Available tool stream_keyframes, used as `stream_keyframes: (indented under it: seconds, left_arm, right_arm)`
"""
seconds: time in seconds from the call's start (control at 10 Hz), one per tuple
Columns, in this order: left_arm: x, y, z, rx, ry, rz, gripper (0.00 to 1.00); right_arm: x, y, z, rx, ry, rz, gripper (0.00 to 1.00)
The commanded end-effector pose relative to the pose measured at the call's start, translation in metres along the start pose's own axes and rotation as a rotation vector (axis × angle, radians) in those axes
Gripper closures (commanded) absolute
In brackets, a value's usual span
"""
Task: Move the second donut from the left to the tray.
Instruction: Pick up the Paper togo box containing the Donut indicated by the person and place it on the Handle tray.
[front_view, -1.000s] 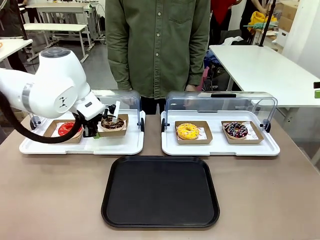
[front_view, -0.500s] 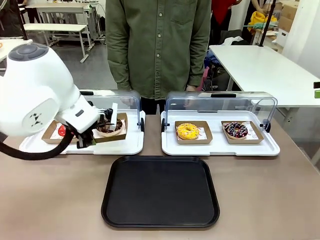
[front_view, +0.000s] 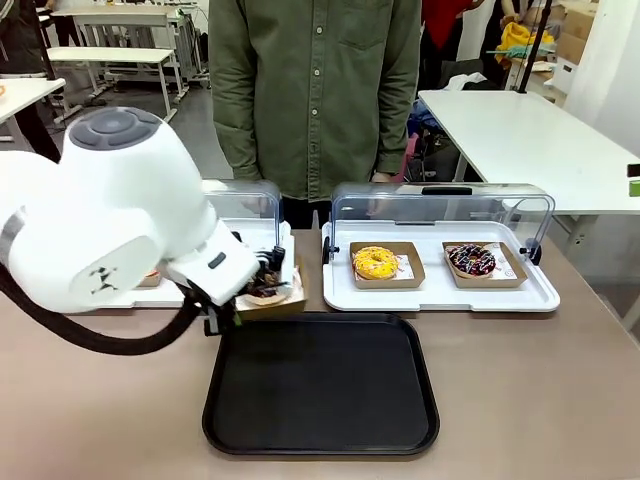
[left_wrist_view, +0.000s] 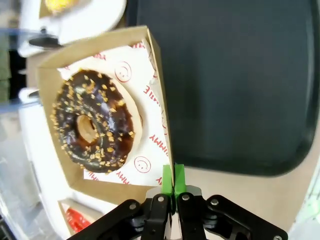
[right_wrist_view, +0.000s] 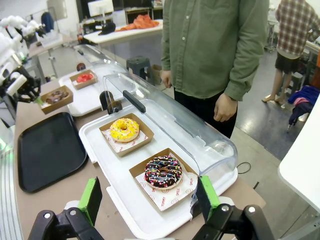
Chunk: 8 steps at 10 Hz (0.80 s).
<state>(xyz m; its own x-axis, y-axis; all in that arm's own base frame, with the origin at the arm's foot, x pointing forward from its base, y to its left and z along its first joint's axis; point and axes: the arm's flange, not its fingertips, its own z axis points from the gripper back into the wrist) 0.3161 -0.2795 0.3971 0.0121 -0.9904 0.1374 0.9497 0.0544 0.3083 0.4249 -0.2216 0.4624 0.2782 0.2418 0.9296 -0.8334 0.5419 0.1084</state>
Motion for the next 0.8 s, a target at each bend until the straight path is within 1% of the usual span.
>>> stream_keyframes:
  seconds: [0.0, 0.3, 0.5, 0.7]
  left_arm:
    - [0.017, -0.027, 0.0, 0.006, 0.004, -0.021, 0.99]
    - [0.048, -0.064, -0.005, 0.033, 0.01, -0.054, 0.99]
    - [0.065, -0.078, -0.021, 0.023, 0.003, -0.093, 0.99]
    - [0.074, -0.084, -0.038, 0.006, 0.008, -0.106, 0.99]
  right_arm:
    - [0.002, 0.0, -0.001, -0.002, -0.015, 0.008, 0.0]
    - [0.002, 0.0, -0.001, -0.002, -0.015, 0.008, 0.0]
    - [0.002, 0.0, -0.001, -0.002, -0.015, 0.008, 0.0]
    - [0.002, 0.0, -0.001, -0.002, -0.015, 0.008, 0.0]
